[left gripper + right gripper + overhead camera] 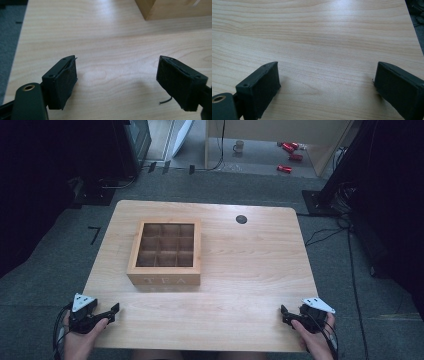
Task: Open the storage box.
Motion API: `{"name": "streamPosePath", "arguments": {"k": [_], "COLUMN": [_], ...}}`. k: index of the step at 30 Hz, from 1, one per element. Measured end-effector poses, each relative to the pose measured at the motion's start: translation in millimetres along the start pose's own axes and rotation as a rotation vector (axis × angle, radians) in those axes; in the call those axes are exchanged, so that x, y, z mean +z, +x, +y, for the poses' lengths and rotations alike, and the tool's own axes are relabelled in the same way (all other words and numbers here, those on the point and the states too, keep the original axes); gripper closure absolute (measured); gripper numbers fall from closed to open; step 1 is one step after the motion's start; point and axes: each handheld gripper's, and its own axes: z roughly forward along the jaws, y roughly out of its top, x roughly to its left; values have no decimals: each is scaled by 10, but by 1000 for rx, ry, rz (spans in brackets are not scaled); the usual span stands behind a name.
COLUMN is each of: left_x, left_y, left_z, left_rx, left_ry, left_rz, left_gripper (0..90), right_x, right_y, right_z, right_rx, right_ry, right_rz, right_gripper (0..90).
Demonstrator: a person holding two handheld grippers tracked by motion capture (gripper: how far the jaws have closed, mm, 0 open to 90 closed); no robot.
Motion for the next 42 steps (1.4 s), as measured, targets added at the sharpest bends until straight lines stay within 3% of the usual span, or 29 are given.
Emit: {"name": "streamPosePath", "arguments": {"k": [10,13,17,19,23,26,32,35,36,37,40,41,42], "left_x": [61,125,172,192,216,232,275,245,238,238,248,248,253], "left_y": [-141,-265,-332,-359,-347,-323,-313,-312,-325,-325,-324,-324,-308], "left_z": [256,349,416,452,524,562,631,662,677,677,689,689,693], "left_rx": [6,33,52,59,50,62,92,77,85,85,91,91,80], "left_ry": [-51,-56,-63,-73,-92,-103,-116,-142,-142,-142,-132,-132,-127], "left_rz": [-64,-85,-101,-100,-118,-120,-163,-180,-190,-190,-203,-203,-216], "left_gripper": [219,237,258,313,367,452,541,595,620,628,631,631,631], "right_x": [-2,-33,-74,-92,-111,-120,-101,-52,-23,-23,23,23,46], "right_y": [11,30,66,125,289,475,714,887,1015,1015,1229,1229,1352], "right_z": [33,110,171,210,292,377,491,568,641,641,775,775,844], "right_rx": [9,62,88,88,65,31,15,-13,-14,-14,-23,-23,-35], "right_ry": [23,32,13,2,-19,-40,-65,-69,-74,-74,-89,-89,-97], "right_rz": [-8,-15,26,42,80,104,133,143,160,160,181,181,193], "right_gripper": [72,135,136,141,161,204,253,261,263,263,265,265,266]}}
